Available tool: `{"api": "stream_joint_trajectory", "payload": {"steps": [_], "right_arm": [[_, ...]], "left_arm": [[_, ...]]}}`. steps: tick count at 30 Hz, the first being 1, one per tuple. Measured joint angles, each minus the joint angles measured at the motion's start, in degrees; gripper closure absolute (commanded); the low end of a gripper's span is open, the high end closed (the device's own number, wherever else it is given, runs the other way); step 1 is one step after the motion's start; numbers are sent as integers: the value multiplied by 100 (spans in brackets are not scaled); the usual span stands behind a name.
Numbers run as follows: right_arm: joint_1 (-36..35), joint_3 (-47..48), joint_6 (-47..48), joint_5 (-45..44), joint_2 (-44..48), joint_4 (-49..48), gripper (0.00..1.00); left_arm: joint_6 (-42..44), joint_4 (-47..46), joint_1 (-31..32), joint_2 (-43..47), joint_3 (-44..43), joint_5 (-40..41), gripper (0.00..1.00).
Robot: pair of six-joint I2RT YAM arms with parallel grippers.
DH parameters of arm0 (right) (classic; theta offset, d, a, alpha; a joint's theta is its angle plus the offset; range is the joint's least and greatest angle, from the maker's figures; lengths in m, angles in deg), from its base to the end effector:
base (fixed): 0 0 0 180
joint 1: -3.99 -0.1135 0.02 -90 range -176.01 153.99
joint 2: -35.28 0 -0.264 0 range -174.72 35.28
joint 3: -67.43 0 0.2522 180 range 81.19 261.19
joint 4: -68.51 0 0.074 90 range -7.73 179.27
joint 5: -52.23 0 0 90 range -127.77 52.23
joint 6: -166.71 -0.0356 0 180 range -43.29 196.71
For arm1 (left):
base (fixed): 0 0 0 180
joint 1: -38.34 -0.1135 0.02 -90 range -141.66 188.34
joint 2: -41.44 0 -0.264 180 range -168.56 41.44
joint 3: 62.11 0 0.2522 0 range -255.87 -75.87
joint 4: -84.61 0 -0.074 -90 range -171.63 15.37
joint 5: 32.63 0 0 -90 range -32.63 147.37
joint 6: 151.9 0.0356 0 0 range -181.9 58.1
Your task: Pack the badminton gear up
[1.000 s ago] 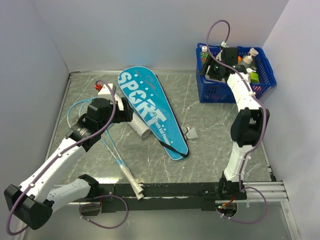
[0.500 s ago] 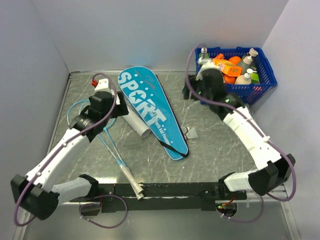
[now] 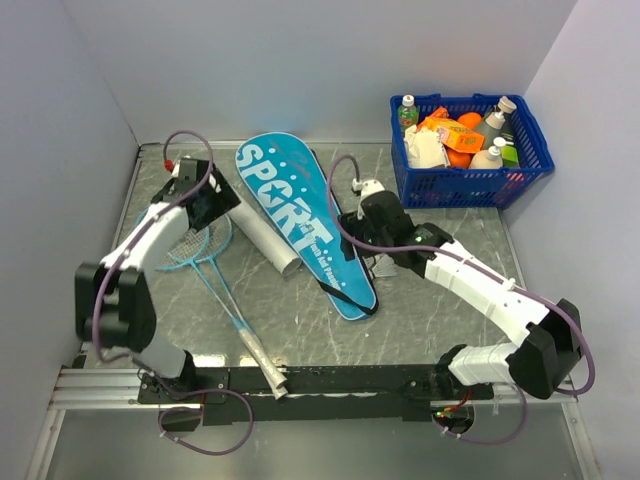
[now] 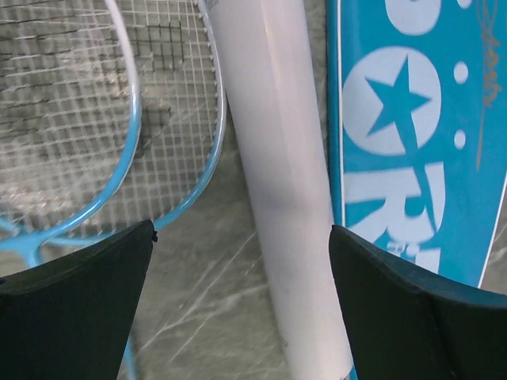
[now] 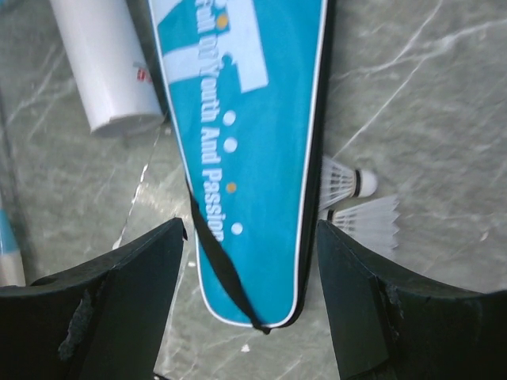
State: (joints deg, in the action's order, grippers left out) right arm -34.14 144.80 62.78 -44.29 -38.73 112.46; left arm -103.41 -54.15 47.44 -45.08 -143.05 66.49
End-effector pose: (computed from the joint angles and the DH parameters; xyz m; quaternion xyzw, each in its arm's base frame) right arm 0.2244 0.1710 0.3109 -0.1669 0.8918 0.1367 0.3976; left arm 0.3264 -0.0466 0.2729 -0.2868 0.8819 -0.0900 0.3632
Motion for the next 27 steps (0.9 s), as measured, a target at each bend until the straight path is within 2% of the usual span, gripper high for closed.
{"api": "stream_joint_trajectory", "payload": {"steps": [7, 11, 16, 22, 27], "right_arm": [[-186, -492, -83, 7, 57, -238, 23], [-186, -728, -103, 9, 81, -330, 23], [-186, -826, -98, 22, 83, -404, 22], [-188, -761, 11, 625, -116, -417, 23], [-310, -579, -299, 1314, -691, -802, 24]], "left_arm": [[-474, 234, -278, -1668, -1427, -341, 4], [-498, 332, -286, -2094, -1757, -400, 4], [-216, 372, -284, -2103, -1779, -691, 3], [787, 531, -44, -1567, -1729, -726, 4], [1532, 651, 221, -1370, -2465, -498, 2]]}}
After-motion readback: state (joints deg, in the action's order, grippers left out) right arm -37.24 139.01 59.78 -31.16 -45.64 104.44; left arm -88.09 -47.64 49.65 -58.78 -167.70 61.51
